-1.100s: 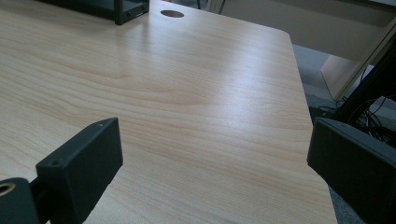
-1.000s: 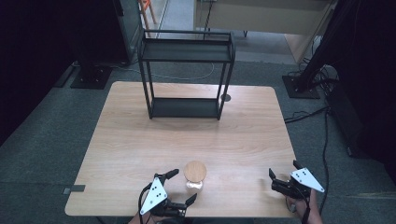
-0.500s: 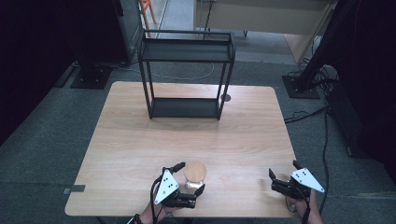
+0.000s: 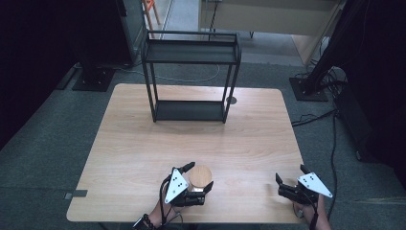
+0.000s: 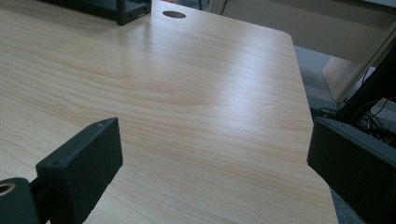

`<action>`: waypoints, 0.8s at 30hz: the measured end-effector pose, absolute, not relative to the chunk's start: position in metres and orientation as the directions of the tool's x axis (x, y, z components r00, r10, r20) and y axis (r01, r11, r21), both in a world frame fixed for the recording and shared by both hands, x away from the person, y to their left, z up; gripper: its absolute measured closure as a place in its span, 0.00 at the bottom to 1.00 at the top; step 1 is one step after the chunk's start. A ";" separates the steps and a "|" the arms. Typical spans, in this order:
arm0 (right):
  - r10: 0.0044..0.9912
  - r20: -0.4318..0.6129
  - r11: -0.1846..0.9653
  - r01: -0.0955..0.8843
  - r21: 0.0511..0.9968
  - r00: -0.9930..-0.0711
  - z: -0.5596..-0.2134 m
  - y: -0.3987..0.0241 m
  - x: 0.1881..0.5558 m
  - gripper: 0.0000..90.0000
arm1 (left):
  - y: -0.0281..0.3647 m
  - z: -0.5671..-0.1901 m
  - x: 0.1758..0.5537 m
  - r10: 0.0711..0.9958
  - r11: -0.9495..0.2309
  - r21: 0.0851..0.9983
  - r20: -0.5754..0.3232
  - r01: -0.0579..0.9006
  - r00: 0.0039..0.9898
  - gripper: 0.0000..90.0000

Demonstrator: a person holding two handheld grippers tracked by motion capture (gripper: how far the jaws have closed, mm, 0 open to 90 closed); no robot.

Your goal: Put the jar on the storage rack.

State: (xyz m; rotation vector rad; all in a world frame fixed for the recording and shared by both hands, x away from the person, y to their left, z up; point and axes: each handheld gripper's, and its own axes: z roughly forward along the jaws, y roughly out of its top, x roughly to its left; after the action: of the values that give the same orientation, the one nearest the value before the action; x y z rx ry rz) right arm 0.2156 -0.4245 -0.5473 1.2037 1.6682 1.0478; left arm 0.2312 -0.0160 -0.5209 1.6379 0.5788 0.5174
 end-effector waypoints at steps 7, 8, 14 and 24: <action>0.966 -0.140 0.201 0.294 0.934 -0.219 -0.547 -0.424 0.215 0.03 | -0.019 -0.515 0.237 0.619 -0.109 0.992 0.014 0.069 0.785 0.26; 0.966 -0.139 0.201 0.294 0.934 -0.219 -0.547 -0.424 0.215 0.03 | -0.019 -0.513 0.238 0.622 -0.108 0.992 0.017 0.065 0.783 0.26; 0.966 -0.138 0.200 0.294 0.935 -0.220 -0.547 -0.425 0.215 0.03 | -0.021 -0.513 0.241 0.631 -0.105 0.993 0.020 0.060 0.776 0.27; 0.966 -0.137 0.200 0.293 0.935 -0.221 -0.547 -0.425 0.215 0.03 | -0.022 -0.505 0.252 0.668 -0.079 0.995 0.011 0.057 0.744 0.27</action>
State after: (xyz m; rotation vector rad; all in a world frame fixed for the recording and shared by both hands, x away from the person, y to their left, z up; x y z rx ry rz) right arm 0.2153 -0.4248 -0.5473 1.2020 1.6691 1.0523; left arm 0.2520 -0.0219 -0.5048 1.5890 0.6005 0.5602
